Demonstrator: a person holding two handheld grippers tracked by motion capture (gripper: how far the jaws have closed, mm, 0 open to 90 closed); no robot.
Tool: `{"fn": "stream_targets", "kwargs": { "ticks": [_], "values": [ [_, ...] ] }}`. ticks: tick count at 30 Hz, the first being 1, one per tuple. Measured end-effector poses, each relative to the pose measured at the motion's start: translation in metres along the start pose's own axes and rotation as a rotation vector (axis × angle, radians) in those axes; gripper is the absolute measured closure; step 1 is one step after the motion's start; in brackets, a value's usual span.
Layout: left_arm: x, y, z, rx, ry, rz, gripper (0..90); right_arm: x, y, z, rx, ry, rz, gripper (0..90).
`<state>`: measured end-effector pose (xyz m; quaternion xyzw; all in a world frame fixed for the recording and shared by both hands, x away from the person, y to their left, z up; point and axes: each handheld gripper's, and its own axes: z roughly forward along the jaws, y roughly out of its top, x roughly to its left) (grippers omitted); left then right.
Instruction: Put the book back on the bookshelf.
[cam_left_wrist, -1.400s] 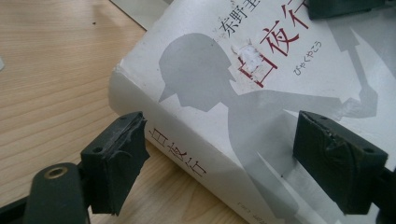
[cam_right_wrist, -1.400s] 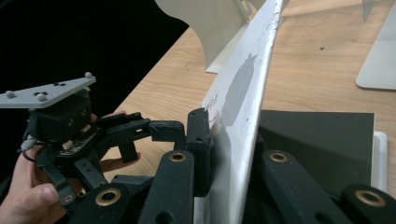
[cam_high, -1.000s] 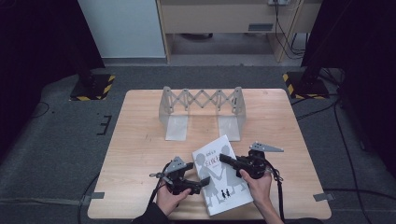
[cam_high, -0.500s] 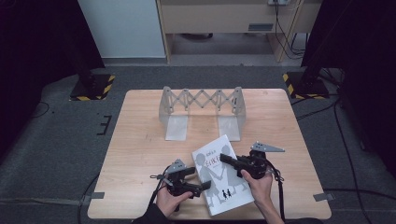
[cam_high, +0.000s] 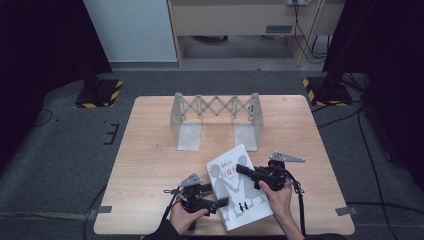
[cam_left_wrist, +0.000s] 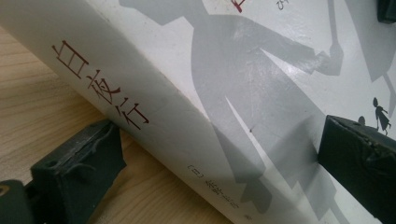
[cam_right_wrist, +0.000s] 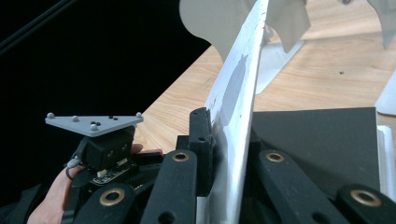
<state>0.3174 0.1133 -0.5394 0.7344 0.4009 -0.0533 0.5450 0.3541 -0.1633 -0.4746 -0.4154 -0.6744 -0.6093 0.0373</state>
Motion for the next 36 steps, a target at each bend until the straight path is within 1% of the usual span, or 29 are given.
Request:
{"fn": "stream_targets", "kwargs": {
  "ticks": [1,3,4,6,10,11,12,13,17,19,20,21,22,23,27,28,31,32,33,34,36],
  "values": [
    [0.002,0.0,0.001,0.005,-0.002,-0.009,0.0,-0.002,-0.001,0.001,0.002,-0.004,0.011,82.0],
    [0.003,0.0,0.002,0.009,-0.004,-0.015,0.0,-0.004,-0.001,0.001,0.001,-0.007,0.013,81.9],
    [0.003,0.0,0.002,0.012,-0.005,-0.016,0.0,-0.006,-0.002,0.002,0.004,-0.01,0.028,81.6],
    [0.004,0.0,0.004,0.011,-0.007,-0.019,0.1,-0.01,-0.004,0.002,0.002,-0.016,0.034,81.0],
    [0.005,0.0,0.005,0.023,-0.006,-0.028,0.2,-0.012,-0.005,0.003,0.009,-0.03,0.044,79.5],
    [0.006,0.0,0.006,0.034,-0.002,-0.04,0.3,-0.014,-0.006,0.004,0.017,-0.046,0.032,76.6],
    [0.006,0.0,0.006,0.034,-0.002,-0.04,0.3,-0.014,-0.006,0.004,0.017,-0.046,0.032,76.6],
    [0.006,0.0,0.007,0.041,-0.002,-0.047,0.3,-0.015,-0.007,0.004,0.021,-0.058,0.015,75.4],
    [0.005,0.001,0.007,0.044,0.006,-0.044,0.4,-0.017,-0.009,0.006,0.045,-0.091,-0.018,70.2],
    [0.005,0.0,0.007,0.044,0.008,-0.044,0.5,-0.017,-0.009,0.006,0.048,-0.094,-0.026,69.4],
    [0.005,0.0,0.008,0.043,0.011,-0.044,0.5,-0.017,-0.01,0.006,0.052,-0.099,-0.037,67.6],
    [0.004,0.0,0.008,0.041,0.016,-0.045,0.7,-0.018,-0.012,0.007,0.071,-0.12,-0.081,62.3],
    [0.004,0.0,0.008,0.04,0.018,-0.046,0.7,-0.018,-0.012,0.007,0.071,-0.12,-0.081,62.3],
    [0.004,0.0,0.008,0.041,0.021,-0.045,0.8,-0.018,-0.013,0.008,0.078,-0.128,-0.105,59.7],
    [0.003,0.0,0.009,0.039,0.024,-0.049,0.9,-0.02,-0.015,0.008,0.088,-0.125,-0.12,56.3],
    [0.003,0.0,0.009,0.039,0.027,-0.05,0.9,-0.021,-0.016,0.007,0.097,-0.136,-0.131,52.7],
    [0.003,0.0,0.009,0.041,0.027,-0.049,1.1,-0.022,-0.017,0.006,0.099,-0.141,-0.143,50.7],
    [0.002,0.0,0.01,0.04,0.03,-0.049,1.2,-0.023,-0.017,0.004,0.109,-0.152,-0.152,47.2],
    [0.002,0.0,0.01,0.04,0.03,-0.049,1.3,-0.023,-0.017,0.004,0.109,-0.152,-0.152,47.2],
    [0.002,0.0,0.01,0.041,0.031,-0.046,1.4,-0.024,-0.018,0.002,0.12,-0.156,-0.16,44.4],
    [0.002,0.0,0.01,0.043,0.038,-0.044,1.6,-0.025,-0.018,0.002,0.126,-0.16,-0.164,43.1]
  ]
}}
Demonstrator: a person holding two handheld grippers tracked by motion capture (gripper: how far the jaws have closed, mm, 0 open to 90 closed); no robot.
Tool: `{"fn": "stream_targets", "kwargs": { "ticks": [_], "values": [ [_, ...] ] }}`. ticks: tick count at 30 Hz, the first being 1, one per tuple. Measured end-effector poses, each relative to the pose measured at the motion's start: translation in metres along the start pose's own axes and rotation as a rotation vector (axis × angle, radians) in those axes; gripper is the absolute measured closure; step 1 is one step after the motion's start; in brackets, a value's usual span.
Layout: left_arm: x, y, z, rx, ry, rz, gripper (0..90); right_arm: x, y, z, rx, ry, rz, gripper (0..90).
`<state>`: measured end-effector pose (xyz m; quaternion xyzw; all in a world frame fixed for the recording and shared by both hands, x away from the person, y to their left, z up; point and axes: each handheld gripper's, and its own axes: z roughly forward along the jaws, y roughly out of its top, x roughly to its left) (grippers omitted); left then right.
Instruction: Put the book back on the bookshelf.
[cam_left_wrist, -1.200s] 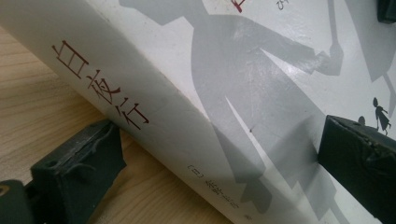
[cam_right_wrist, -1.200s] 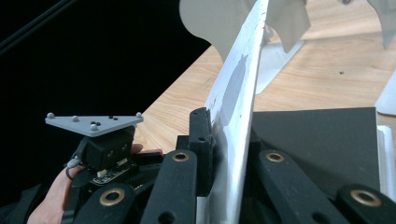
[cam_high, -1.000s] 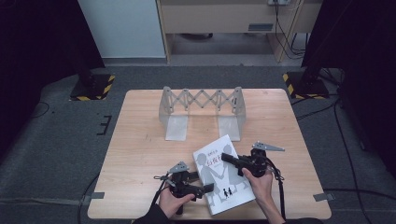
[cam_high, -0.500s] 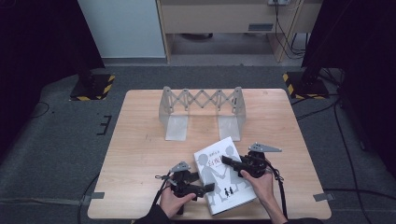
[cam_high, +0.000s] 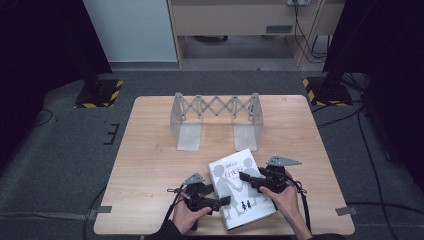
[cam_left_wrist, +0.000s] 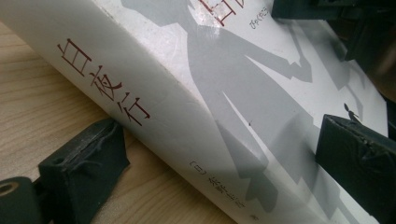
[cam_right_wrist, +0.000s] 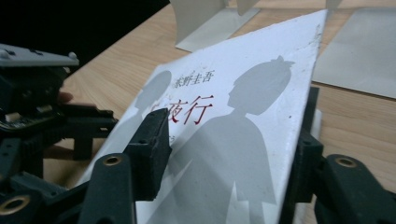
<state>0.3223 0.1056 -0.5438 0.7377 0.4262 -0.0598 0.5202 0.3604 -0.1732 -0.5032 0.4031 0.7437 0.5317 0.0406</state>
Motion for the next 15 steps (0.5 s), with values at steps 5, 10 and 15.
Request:
{"fn": "stream_targets", "kwargs": {
  "ticks": [5,10,15],
  "values": [
    [-0.001,0.0,0.001,0.005,0.014,0.009,2.6,-0.005,-0.004,-0.006,0.032,-0.053,-0.02,39.0],
    [-0.003,0.0,0.001,0.011,0.027,0.019,3.5,-0.01,-0.011,-0.005,0.06,-0.087,-0.021,36.6],
    [-0.003,0.0,0.001,0.011,0.027,0.018,3.5,-0.012,-0.014,-0.004,0.052,-0.083,0.003,36.4]
  ]
}}
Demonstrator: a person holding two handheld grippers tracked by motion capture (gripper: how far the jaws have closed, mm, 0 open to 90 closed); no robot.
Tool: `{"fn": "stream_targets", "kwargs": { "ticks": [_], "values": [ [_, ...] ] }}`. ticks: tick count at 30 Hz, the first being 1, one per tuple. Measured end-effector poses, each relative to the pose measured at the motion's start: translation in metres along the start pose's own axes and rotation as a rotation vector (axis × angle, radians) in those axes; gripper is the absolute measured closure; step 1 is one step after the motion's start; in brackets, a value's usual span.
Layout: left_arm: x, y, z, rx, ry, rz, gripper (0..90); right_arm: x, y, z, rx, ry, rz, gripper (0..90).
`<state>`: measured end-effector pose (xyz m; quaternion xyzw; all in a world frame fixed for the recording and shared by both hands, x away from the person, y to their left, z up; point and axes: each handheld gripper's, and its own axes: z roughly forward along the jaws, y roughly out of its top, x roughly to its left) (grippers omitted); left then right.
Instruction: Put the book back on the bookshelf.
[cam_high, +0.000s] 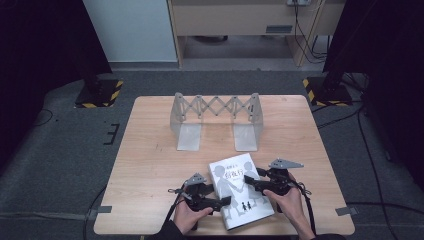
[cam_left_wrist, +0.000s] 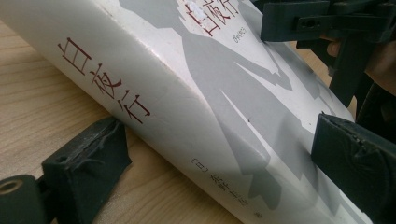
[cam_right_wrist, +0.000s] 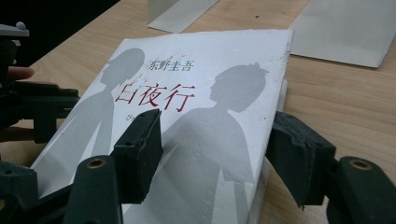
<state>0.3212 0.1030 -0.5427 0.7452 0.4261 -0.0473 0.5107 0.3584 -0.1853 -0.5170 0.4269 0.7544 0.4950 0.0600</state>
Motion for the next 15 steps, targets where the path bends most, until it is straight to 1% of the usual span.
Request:
{"fn": "stream_targets", "kwargs": {
  "ticks": [1,3,5,12,15],
  "values": [
    [-0.0002,0.0,0.0001,-0.001,0.001,0.0,3.4,-0.0004,-0.0009,0.0004,0.0,0.0,0.015,36.1],
    [-0.0001,0.0,0.0002,-0.002,0.0,-0.002,3.4,-0.0005,-0.001,0.0004,0.001,0.001,0.016,34.9],
    [-0.0001,-0.0001,0.0004,-0.006,-0.001,-0.009,3.4,-0.0008,-0.0012,-0.0001,0.013,-0.014,-0.022,33.5],
    [-0.0002,-0.0003,0.0005,-0.009,0.0,-0.011,3.3,-0.0023,-0.0027,-0.001,0.013,-0.01,-0.016,32.9],
    [-0.0003,-0.0002,0.0005,-0.009,0.0,-0.012,3.3,-0.0037,-0.0031,-0.0017,0.019,-0.007,-0.015,31.2]
  ]
}}
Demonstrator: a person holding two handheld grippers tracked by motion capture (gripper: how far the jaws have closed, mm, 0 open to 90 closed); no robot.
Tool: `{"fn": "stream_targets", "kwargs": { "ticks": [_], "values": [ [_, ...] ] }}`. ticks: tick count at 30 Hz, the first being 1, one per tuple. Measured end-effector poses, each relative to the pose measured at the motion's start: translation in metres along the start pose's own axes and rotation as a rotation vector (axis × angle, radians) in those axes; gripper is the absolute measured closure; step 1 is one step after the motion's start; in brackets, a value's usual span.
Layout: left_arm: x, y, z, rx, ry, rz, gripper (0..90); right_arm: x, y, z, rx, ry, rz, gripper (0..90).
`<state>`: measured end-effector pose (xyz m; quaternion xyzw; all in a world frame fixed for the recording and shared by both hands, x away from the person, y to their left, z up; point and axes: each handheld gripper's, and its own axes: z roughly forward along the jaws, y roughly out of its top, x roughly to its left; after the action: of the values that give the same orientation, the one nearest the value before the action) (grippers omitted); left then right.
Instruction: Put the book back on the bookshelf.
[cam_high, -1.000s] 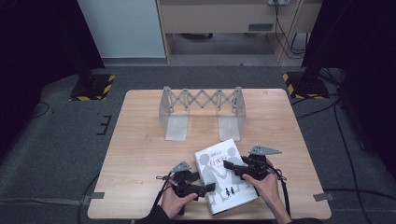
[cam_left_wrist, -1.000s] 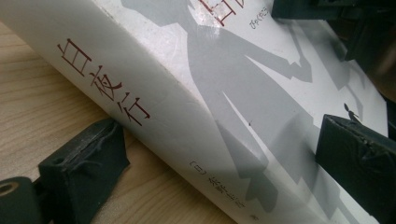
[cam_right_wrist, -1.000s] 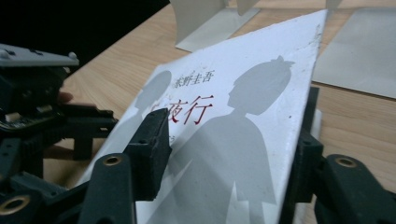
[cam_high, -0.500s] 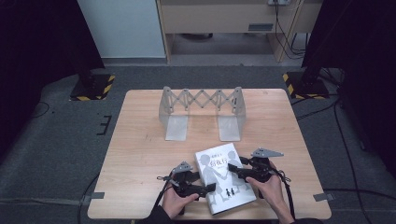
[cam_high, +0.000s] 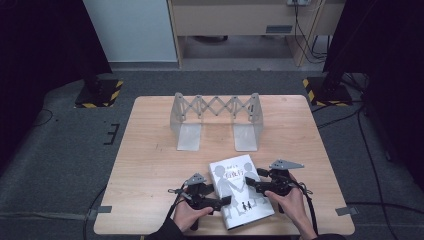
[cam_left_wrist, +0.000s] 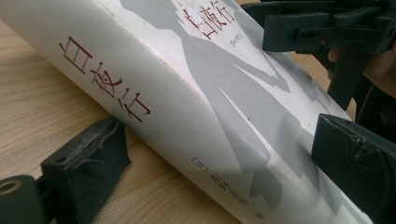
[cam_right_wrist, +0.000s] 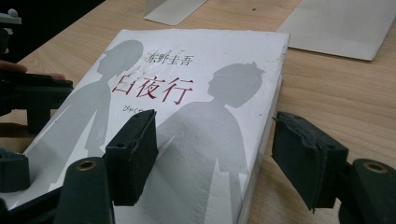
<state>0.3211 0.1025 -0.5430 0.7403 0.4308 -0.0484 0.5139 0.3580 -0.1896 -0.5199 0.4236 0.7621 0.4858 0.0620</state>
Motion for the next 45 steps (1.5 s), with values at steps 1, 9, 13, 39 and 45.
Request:
{"fn": "stream_targets", "kwargs": {
  "ticks": [1,9,13,39,45],
  "values": [
    [-0.0001,0.0,0.0,0.0,0.001,0.0,3.2,-0.0005,-0.0001,-0.0002,0.003,0.003,0.005,30.8],
    [-0.002,0.0001,0.001,-0.002,0.015,-0.004,2.7,-0.0001,-0.0022,0.0026,-0.006,0.012,0.017,31.6],
    [-0.0018,0.0005,0.001,0.0,0.014,-0.006,2.6,0.0017,-0.0025,0.0036,-0.008,0.009,0.028,31.0],
    [0.0045,0.0084,-0.0064,0.054,0.011,-0.079,13.2,0.0074,-0.0026,0.0045,-0.06,0.043,0.086,43.0],
    [0.0039,0.0089,-0.006,0.057,0.014,-0.078,12.9,0.0084,-0.002,0.0026,-0.073,0.038,0.087,45.7]
  ]
}}
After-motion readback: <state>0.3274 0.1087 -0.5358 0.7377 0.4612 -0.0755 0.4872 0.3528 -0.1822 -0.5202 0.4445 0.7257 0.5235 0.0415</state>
